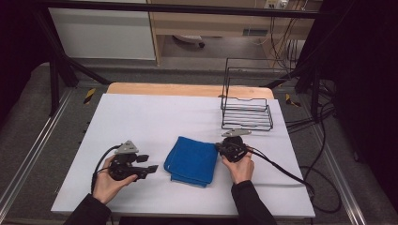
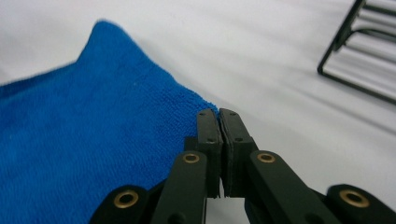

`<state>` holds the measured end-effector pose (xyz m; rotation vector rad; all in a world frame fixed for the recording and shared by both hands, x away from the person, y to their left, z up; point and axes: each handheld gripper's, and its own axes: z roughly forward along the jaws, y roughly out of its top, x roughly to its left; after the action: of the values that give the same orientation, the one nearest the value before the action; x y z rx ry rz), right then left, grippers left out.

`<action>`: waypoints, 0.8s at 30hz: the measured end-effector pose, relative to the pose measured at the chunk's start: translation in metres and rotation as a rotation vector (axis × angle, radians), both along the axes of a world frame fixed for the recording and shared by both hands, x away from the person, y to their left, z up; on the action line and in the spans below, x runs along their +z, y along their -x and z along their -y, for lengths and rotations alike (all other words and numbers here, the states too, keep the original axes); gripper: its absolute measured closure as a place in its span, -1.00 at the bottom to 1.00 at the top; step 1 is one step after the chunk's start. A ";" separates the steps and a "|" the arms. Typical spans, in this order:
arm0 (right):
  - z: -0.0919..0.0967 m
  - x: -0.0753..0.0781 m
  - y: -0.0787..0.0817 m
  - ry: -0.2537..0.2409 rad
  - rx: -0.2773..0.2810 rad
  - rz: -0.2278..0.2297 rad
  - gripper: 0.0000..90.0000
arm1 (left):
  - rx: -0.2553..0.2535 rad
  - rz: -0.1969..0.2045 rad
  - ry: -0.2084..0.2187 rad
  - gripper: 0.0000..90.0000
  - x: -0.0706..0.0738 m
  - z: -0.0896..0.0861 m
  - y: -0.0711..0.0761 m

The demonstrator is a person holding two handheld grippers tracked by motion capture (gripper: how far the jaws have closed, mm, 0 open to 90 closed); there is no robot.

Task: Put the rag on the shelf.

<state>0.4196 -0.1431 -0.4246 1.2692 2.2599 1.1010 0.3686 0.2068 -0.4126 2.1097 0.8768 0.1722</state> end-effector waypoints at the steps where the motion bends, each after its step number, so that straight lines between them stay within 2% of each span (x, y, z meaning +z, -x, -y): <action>1: -0.001 0.000 -0.004 0.002 0.005 0.011 0.96 | -0.017 -0.001 -0.008 -0.06 0.001 0.008 -0.002; 3: -0.004 -0.001 -0.010 0.012 0.012 0.019 0.96 | -0.038 -0.010 -0.015 0.02 0.003 0.022 -0.006; 4: -0.006 -0.003 -0.015 0.018 0.017 0.028 0.96 | -0.051 -0.022 -0.013 0.11 0.002 0.028 -0.008; 6: -0.007 -0.003 -0.016 0.022 0.018 0.023 0.95 | -0.067 -0.047 -0.005 0.14 -0.001 0.039 -0.011; 8: -0.006 -0.004 -0.017 0.029 0.026 0.015 0.94 | -0.068 -0.063 -0.027 0.18 -0.006 0.048 -0.013; 13: 0.002 -0.004 -0.014 0.033 0.015 0.000 0.94 | -0.075 -0.112 -0.055 0.21 -0.017 0.062 -0.016; 16: 0.004 -0.008 -0.012 0.050 0.010 -0.012 0.88 | -0.092 -0.131 -0.053 0.28 -0.019 0.066 -0.014; 18: 0.005 -0.009 -0.010 0.064 0.014 0.019 0.75 | -0.104 -0.153 -0.042 0.36 -0.021 0.068 -0.013; 19: 0.006 -0.008 -0.008 0.053 0.017 0.034 0.67 | -0.109 -0.162 -0.048 0.40 -0.022 0.070 -0.012; 22: 0.011 0.001 0.002 0.021 0.033 0.069 0.49 | -0.108 -0.163 -0.080 0.42 -0.027 0.074 -0.009; 24: 0.015 0.007 0.011 0.013 0.053 0.088 0.41 | -0.093 -0.163 -0.082 0.45 -0.027 0.074 -0.008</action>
<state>0.4090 -0.1580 -0.4171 1.1387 2.2437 1.1367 0.3769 0.1332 -0.4396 2.2606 0.8759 -0.0127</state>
